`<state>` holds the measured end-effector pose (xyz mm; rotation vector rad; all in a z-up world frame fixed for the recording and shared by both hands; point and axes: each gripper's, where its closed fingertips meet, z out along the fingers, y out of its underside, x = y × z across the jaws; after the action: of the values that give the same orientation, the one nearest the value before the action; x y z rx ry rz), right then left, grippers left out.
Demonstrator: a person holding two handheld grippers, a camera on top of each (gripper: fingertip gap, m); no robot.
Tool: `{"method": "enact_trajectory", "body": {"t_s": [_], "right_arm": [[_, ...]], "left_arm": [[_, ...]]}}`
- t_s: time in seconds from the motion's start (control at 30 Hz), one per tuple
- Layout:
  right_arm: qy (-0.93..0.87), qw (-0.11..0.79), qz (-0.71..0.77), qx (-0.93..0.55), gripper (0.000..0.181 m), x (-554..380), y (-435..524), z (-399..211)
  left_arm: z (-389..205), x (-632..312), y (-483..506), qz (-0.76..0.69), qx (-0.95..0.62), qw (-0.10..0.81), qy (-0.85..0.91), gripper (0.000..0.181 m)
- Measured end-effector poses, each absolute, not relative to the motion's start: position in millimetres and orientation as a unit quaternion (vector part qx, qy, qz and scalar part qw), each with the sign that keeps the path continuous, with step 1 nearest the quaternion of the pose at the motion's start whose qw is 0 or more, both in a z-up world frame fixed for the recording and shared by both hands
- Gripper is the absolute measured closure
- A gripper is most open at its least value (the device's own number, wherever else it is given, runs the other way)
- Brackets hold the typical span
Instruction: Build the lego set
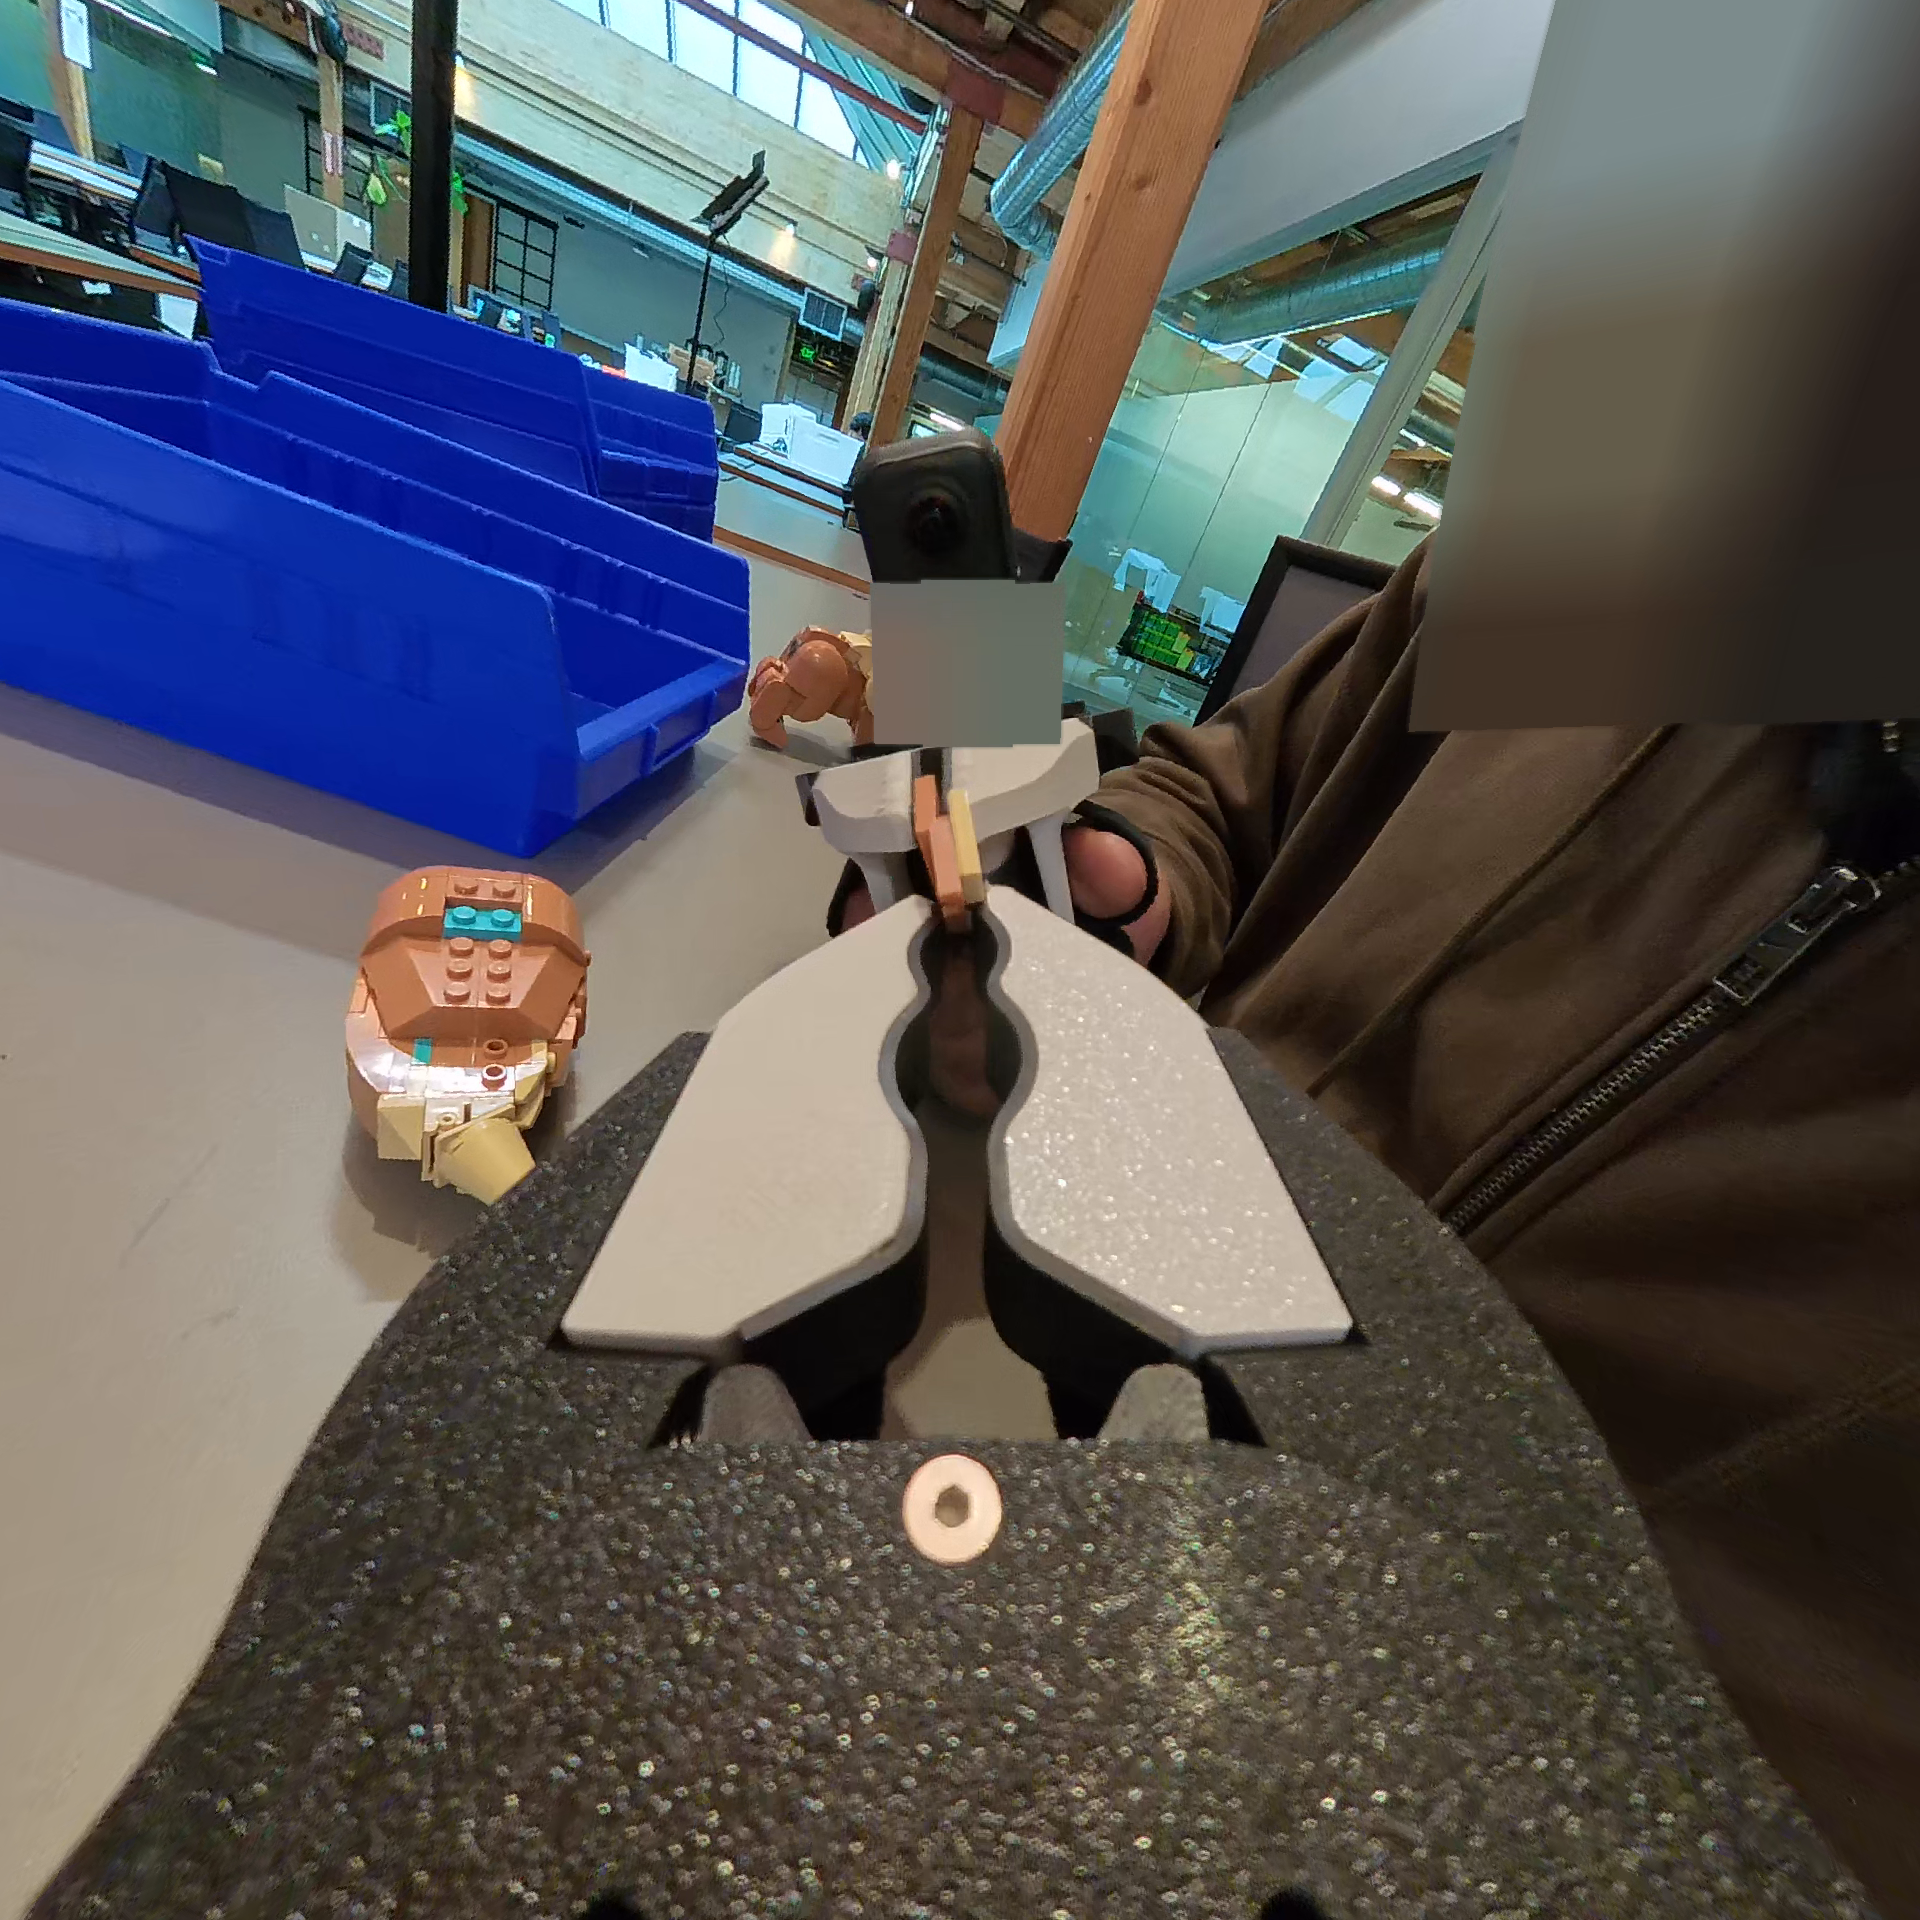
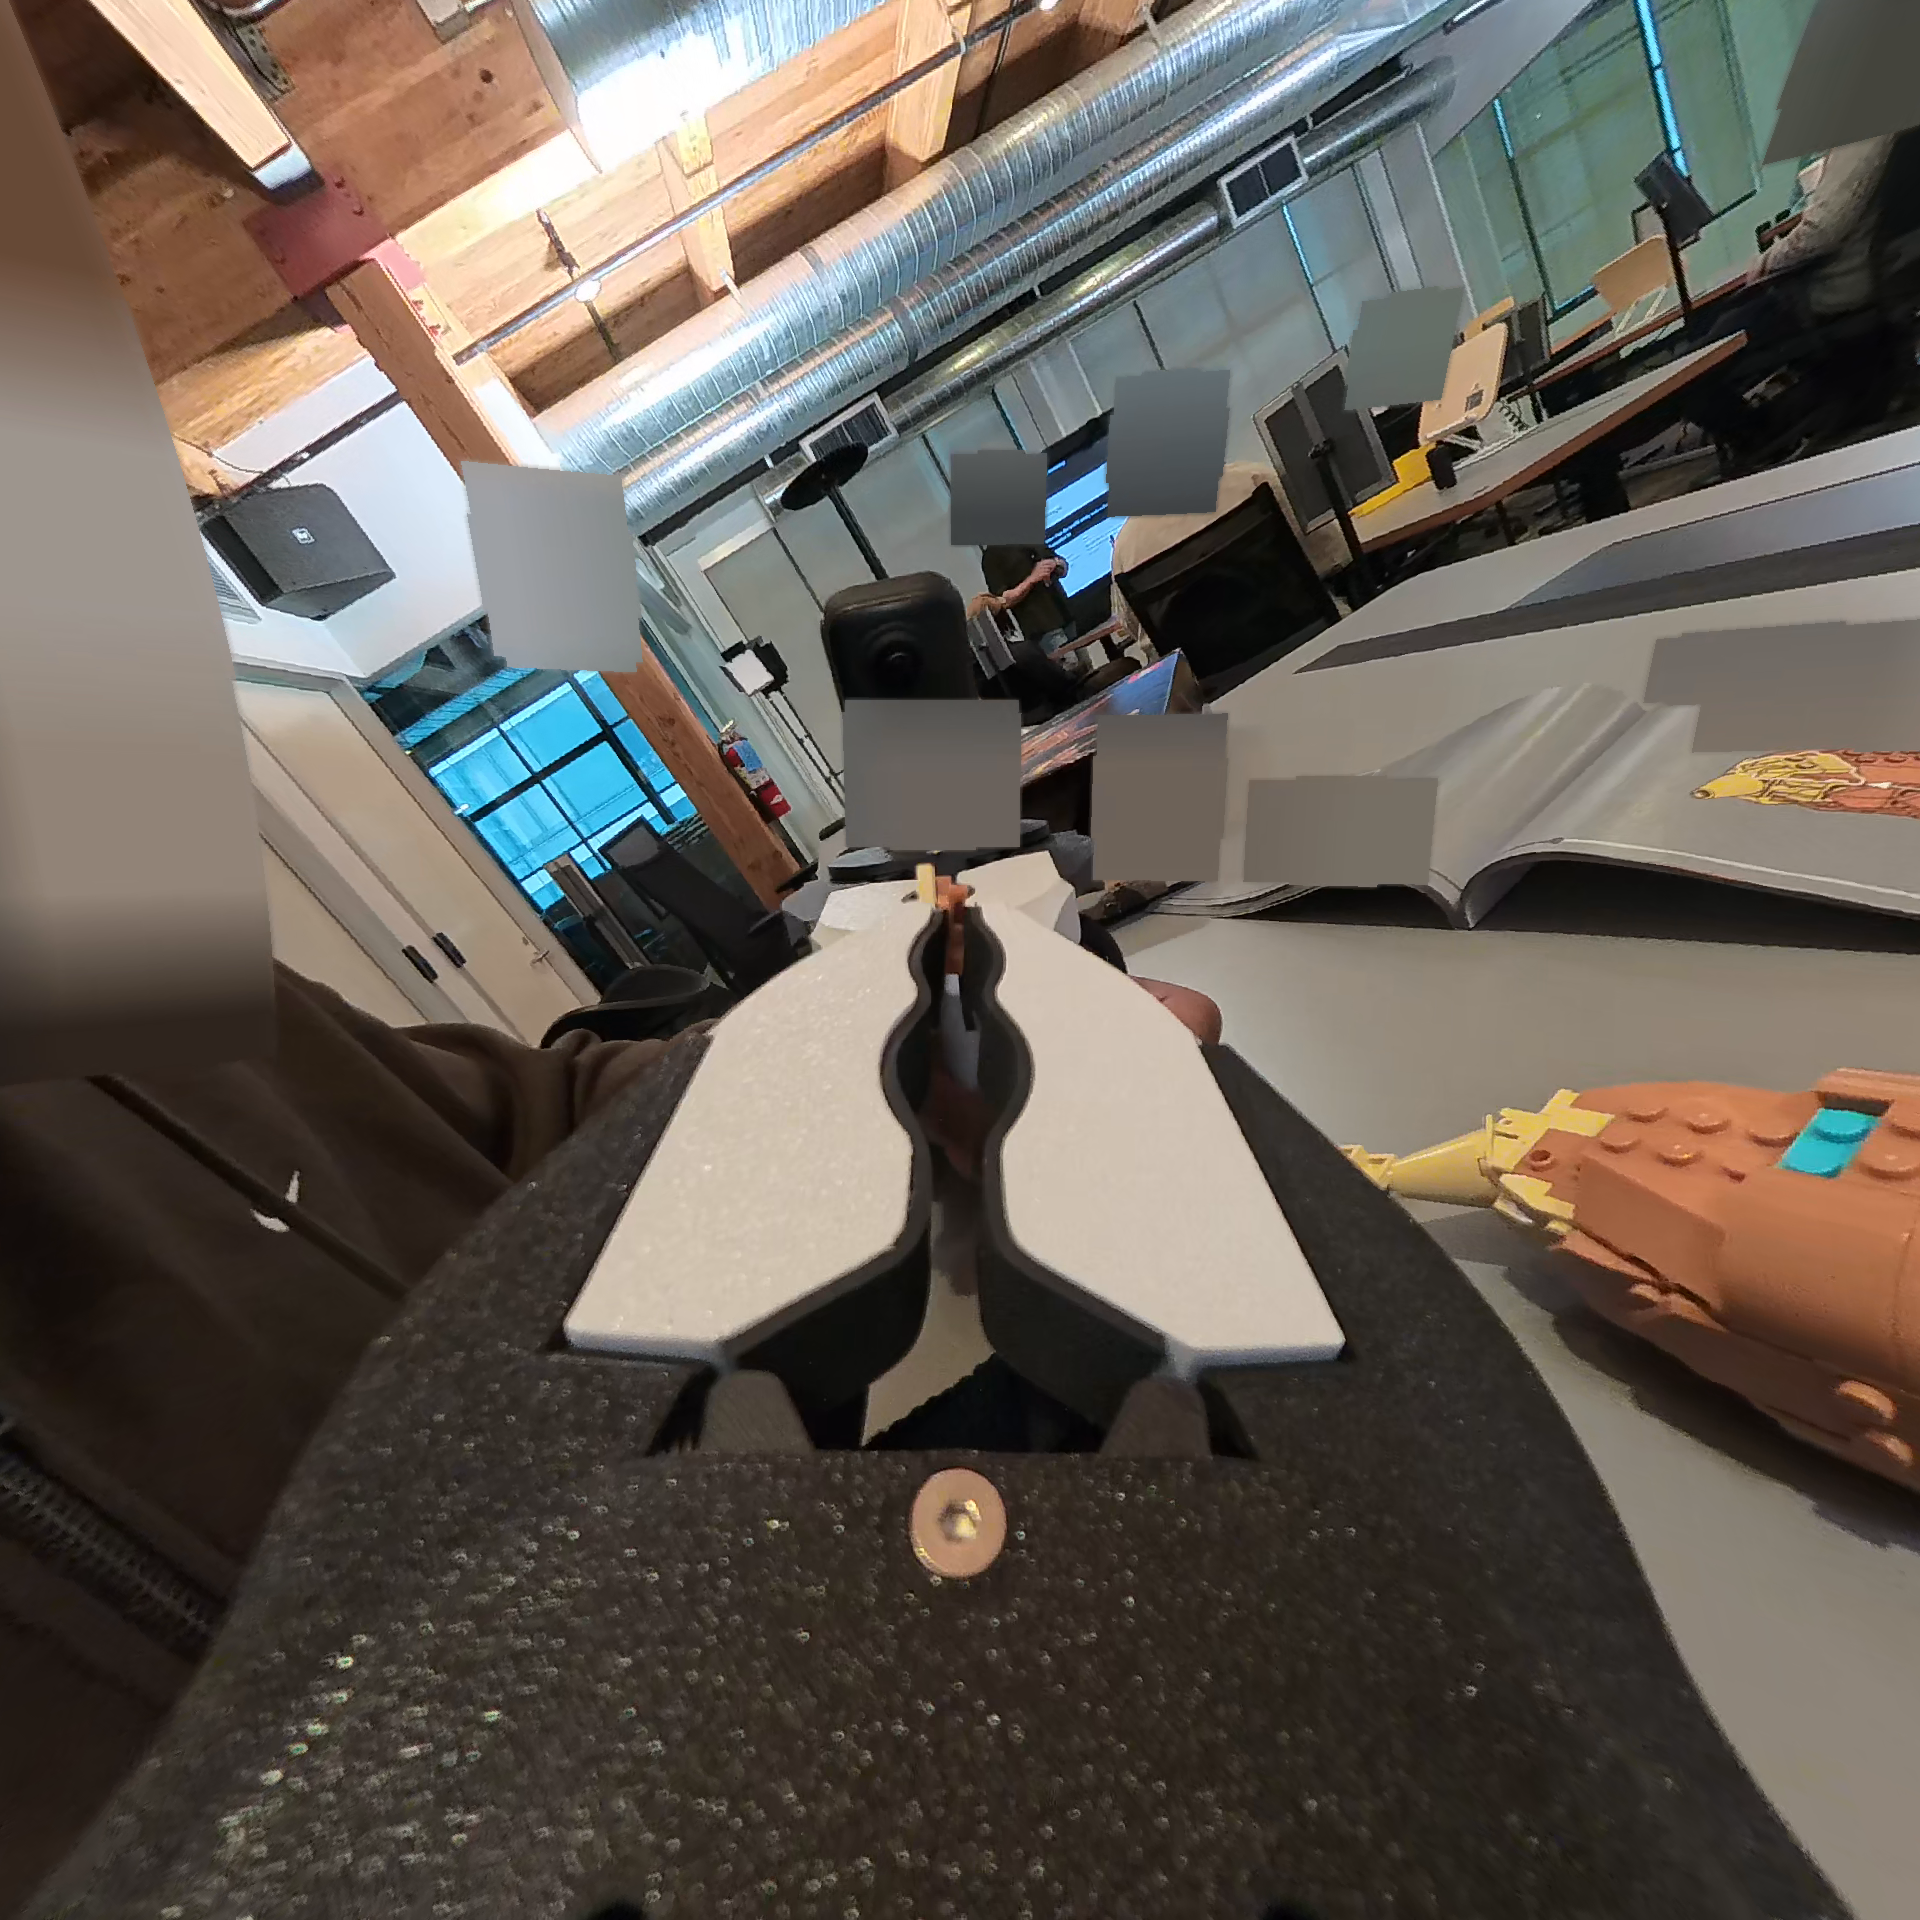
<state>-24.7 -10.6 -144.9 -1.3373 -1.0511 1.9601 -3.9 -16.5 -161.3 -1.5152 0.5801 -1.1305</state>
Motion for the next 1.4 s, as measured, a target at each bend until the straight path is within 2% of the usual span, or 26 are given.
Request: {"method": "enact_trajectory", "body": {"t_s": [1.4], "right_arm": [[-0.388, 0.3, 0.712, -0.502, 0.178, -19.8, -17.1, -147.1]], "left_arm": [[-158.4, -3.6, -20.6, -0.458, -0.639, 0.556, 0.269, 0.176]]}}
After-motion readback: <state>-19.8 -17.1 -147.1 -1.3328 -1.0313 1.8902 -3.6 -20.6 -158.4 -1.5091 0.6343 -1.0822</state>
